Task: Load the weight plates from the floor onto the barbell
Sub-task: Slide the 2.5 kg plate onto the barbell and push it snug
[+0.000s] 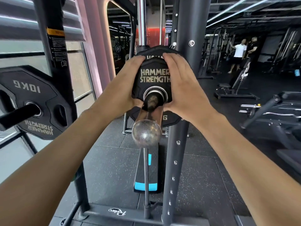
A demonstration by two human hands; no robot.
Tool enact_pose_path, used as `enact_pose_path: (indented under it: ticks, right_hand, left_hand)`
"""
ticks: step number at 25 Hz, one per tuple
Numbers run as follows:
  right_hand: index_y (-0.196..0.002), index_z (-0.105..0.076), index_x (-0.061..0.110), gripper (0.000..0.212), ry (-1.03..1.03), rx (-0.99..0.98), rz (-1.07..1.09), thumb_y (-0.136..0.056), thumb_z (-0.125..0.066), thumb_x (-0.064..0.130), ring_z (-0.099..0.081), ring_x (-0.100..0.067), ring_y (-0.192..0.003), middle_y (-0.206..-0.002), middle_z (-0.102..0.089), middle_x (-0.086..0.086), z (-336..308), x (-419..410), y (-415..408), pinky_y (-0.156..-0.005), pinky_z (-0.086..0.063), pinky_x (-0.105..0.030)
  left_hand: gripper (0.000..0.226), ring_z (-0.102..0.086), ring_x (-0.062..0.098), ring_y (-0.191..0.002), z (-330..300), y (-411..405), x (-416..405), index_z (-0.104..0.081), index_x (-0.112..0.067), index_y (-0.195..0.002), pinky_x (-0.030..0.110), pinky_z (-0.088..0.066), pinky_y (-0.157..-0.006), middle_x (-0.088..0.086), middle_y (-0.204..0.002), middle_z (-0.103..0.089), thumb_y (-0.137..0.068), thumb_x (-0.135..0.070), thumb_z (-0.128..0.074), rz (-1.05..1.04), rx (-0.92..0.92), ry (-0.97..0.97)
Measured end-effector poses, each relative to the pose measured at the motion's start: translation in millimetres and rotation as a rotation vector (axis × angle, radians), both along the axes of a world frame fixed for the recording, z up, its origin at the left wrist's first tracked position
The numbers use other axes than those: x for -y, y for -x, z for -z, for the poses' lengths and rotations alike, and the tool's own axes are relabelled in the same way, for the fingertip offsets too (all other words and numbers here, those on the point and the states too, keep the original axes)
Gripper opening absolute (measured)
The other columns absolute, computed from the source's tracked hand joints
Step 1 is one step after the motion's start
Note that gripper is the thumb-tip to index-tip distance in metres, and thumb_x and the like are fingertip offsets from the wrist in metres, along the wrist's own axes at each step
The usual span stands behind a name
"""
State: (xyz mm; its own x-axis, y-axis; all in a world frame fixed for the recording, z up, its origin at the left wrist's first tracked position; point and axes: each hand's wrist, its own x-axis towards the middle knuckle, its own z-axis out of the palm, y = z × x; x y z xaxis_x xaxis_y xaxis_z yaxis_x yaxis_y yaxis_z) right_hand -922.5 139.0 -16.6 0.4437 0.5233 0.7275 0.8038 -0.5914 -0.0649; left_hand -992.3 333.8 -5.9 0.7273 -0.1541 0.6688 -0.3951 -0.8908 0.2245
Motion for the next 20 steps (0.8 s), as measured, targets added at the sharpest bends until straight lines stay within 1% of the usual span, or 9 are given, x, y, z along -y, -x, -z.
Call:
enact_pose_path:
  ticks: [3,4,5,7,9,12,14,18,20]
  right_hand:
    - [-0.156,-0.023,0.010,0.132,-0.119,-0.014,0.030,-0.052,-0.098,0.040,-0.012,-0.029,-0.155,-0.165,-0.019,-0.005,10,-7,-17,-0.122,-0.023,-0.057]
    - [-0.156,-0.023,0.011,0.130,-0.132,-0.023,0.035,-0.054,-0.097,0.040,-0.008,-0.029,-0.155,-0.166,-0.015,-0.003,11,-9,-22,-0.122,-0.020,-0.058]
    - [-0.156,-0.022,0.013,0.129,-0.130,-0.029,0.047,-0.055,-0.097,0.040,-0.004,-0.029,-0.156,-0.168,-0.012,-0.001,10,-11,-26,-0.122,-0.017,-0.060]
    - [-0.157,-0.022,0.015,0.128,-0.110,-0.034,0.092,-0.055,-0.096,0.040,0.002,-0.030,-0.156,-0.169,-0.007,0.002,9,-14,-34,-0.122,-0.012,-0.063]
    - [-0.157,-0.021,0.017,0.129,-0.080,-0.026,0.143,-0.056,-0.096,0.041,0.005,-0.031,-0.156,-0.169,-0.004,0.003,8,-18,-42,-0.119,-0.010,-0.067]
    - [-0.158,-0.016,0.019,0.128,-0.052,-0.043,0.194,-0.059,-0.094,0.042,0.006,-0.036,-0.155,-0.169,-0.001,0.006,5,-23,-54,-0.113,-0.012,-0.075]
    - [-0.160,-0.012,0.021,0.127,-0.031,-0.072,0.228,-0.063,-0.092,0.042,0.007,-0.041,-0.153,-0.169,0.002,0.008,3,-27,-61,-0.110,-0.014,-0.080]
    - [-0.160,-0.010,0.022,0.126,-0.028,-0.061,0.235,-0.066,-0.089,0.045,0.002,-0.046,-0.152,-0.169,0.001,0.008,4,-29,-69,-0.108,-0.019,-0.080]
    - [-0.160,-0.008,0.023,0.130,-0.025,-0.045,0.246,-0.063,-0.091,0.047,-0.001,-0.047,-0.152,-0.169,0.000,0.008,6,-29,-71,-0.107,-0.023,-0.080]
  left_hand:
    - [0.112,-0.027,0.019,-0.150,-6,-20,-3,-0.025,-0.015,-0.158,0.037,-0.026,-0.124,0.003,-0.166,-0.019,-0.067,-0.002,-0.089,-0.029,-0.011,-0.049]
    - [0.113,-0.022,0.021,-0.153,-6,-28,-7,-0.025,-0.016,-0.158,0.042,-0.023,-0.126,0.003,-0.168,-0.015,-0.067,-0.001,-0.089,-0.035,-0.016,-0.051]
    - [0.114,-0.016,0.024,-0.155,-5,-37,-11,-0.025,-0.017,-0.159,0.050,-0.021,-0.125,0.003,-0.169,-0.012,-0.066,-0.002,-0.090,-0.041,-0.010,-0.059]
    - [0.114,-0.006,0.031,-0.157,-2,-52,-17,-0.026,-0.020,-0.158,0.064,-0.020,-0.121,0.004,-0.170,-0.006,-0.066,-0.007,-0.091,-0.067,0.012,-0.071]
    - [0.114,-0.002,0.034,-0.157,1,-65,-22,-0.026,-0.023,-0.158,0.068,-0.020,-0.119,0.004,-0.170,-0.002,-0.067,-0.008,-0.091,-0.085,0.019,-0.052]
    - [0.118,-0.006,0.035,-0.157,4,-84,-24,-0.024,-0.027,-0.157,0.067,-0.023,-0.118,0.004,-0.170,-0.001,-0.063,-0.009,-0.093,-0.072,0.019,-0.013]
    - [0.119,-0.010,0.035,-0.156,5,-93,-21,-0.025,-0.027,-0.156,0.066,-0.026,-0.118,0.003,-0.170,-0.002,-0.062,-0.008,-0.094,-0.096,0.028,0.002]
    - [0.116,-0.016,0.029,-0.155,5,-94,-20,-0.029,-0.019,-0.157,0.057,-0.031,-0.119,0.004,-0.170,-0.006,-0.061,-0.005,-0.093,-0.125,0.078,-0.021]
    - [0.115,-0.018,0.029,-0.154,5,-91,-19,-0.029,-0.018,-0.157,0.055,-0.032,-0.119,0.004,-0.170,-0.008,-0.062,-0.007,-0.092,-0.134,0.090,-0.049]
